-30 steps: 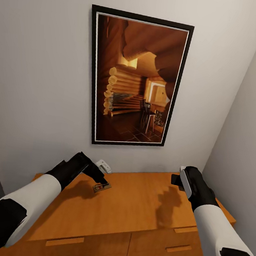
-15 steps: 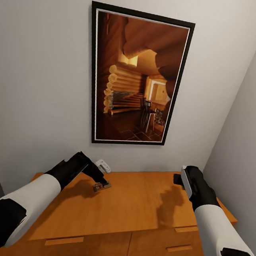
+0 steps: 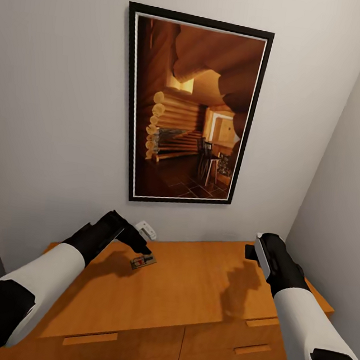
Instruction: Take the four mousetraps from the cabinet in the bathroom and place them on the bathroom floor. Make sure all four end up on the same floor surface, and ensure that at least two of them are either under or directly next to the same bathroom sink.
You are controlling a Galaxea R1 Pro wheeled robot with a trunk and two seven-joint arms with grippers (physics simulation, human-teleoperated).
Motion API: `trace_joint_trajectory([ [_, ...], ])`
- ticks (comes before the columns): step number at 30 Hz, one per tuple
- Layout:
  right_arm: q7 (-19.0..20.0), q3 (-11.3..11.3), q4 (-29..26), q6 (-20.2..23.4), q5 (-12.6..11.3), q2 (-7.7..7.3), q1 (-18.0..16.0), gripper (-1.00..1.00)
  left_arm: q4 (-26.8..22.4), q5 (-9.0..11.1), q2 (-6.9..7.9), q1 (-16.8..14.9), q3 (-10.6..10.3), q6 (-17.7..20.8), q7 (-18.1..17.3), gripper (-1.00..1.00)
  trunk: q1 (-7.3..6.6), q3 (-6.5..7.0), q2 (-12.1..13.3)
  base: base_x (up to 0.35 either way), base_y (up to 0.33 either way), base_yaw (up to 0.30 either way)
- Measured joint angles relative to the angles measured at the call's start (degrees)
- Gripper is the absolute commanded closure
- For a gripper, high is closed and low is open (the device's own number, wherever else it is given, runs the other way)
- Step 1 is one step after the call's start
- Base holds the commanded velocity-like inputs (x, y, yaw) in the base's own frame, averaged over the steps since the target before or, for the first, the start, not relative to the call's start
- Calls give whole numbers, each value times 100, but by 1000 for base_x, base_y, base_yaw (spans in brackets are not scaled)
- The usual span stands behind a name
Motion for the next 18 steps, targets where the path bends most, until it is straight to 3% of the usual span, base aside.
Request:
trace_joint_trajectory([
  [10, 0, -8, 0, 21, 4, -1, -2, 100, -22, 0, 1, 1, -5, -16, 98, -100, 0, 0, 0, 0, 0, 0],
  [18, -81, -10, 0, 160, 11, -6, -2, 100, -31, 12, -14, -2, -20, -307, 1008, -100, 0, 0, 0, 0, 0, 0],
])
